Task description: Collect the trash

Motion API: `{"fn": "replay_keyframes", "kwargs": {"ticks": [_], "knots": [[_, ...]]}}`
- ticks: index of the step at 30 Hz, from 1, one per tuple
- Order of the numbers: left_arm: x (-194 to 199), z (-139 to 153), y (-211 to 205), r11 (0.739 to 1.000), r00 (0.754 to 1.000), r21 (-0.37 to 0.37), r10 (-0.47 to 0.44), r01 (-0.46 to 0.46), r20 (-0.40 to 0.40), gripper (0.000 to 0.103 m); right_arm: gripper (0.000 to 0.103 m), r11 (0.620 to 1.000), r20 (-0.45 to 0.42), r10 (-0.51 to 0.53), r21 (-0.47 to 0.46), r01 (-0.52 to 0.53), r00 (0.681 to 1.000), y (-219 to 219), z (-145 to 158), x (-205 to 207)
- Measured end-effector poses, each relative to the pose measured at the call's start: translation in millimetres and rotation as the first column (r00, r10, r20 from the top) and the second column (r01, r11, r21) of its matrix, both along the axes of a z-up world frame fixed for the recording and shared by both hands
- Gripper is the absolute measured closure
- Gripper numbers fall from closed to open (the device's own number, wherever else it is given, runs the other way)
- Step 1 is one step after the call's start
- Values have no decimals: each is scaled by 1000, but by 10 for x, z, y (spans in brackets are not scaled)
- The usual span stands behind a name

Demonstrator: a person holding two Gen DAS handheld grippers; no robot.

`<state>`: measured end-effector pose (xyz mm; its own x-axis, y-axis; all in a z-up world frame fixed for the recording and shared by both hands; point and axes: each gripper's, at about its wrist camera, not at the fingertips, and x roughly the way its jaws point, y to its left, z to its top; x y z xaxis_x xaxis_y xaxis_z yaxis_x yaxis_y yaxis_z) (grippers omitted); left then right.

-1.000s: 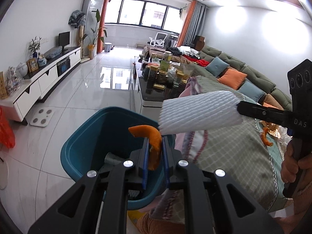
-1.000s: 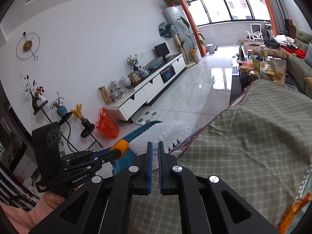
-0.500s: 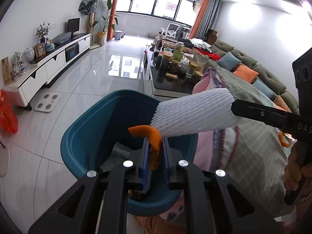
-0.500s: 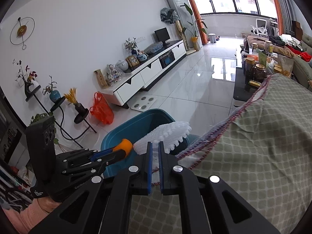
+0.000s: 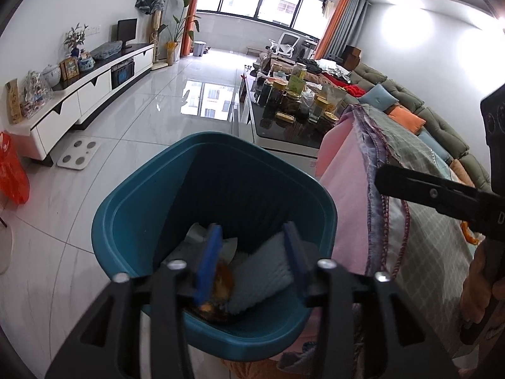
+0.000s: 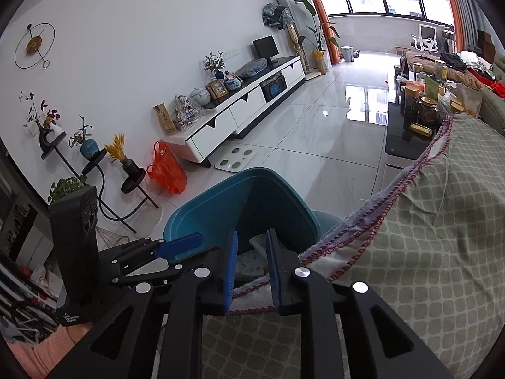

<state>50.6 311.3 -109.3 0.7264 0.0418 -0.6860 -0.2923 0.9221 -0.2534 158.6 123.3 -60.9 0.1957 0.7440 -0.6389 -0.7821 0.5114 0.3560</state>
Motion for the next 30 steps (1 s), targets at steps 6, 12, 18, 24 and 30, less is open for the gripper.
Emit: {"fn": "replay_keyframes", "kwargs": {"ticks": [6, 12, 18, 24, 30], "knots": [[-58, 104, -105, 999, 1000, 32, -1, 0, 28, 44, 76, 999, 2, -13, 37, 13, 1000, -206, 80, -47], [-131, 364, -393, 994, 992, 88, -72, 63, 106, 36, 64, 996, 45, -44, 80, 40, 998, -583, 232, -151], [-136, 574, -910, 971, 963, 154, -209, 184, 167, 28, 59, 987, 94, -127, 110, 117, 987, -1117, 370, -251], [-9, 613, -1383, 940, 927, 151, -331, 306, 179, 28, 58, 956, 111, -271, 145, 254, 956, -1825, 449, -338], [87, 605, -1837, 894, 878, 159, -444, 420, 179, 28, 56, 896, 138, -439, 137, 422, 888, -2569, 478, -391]]}}
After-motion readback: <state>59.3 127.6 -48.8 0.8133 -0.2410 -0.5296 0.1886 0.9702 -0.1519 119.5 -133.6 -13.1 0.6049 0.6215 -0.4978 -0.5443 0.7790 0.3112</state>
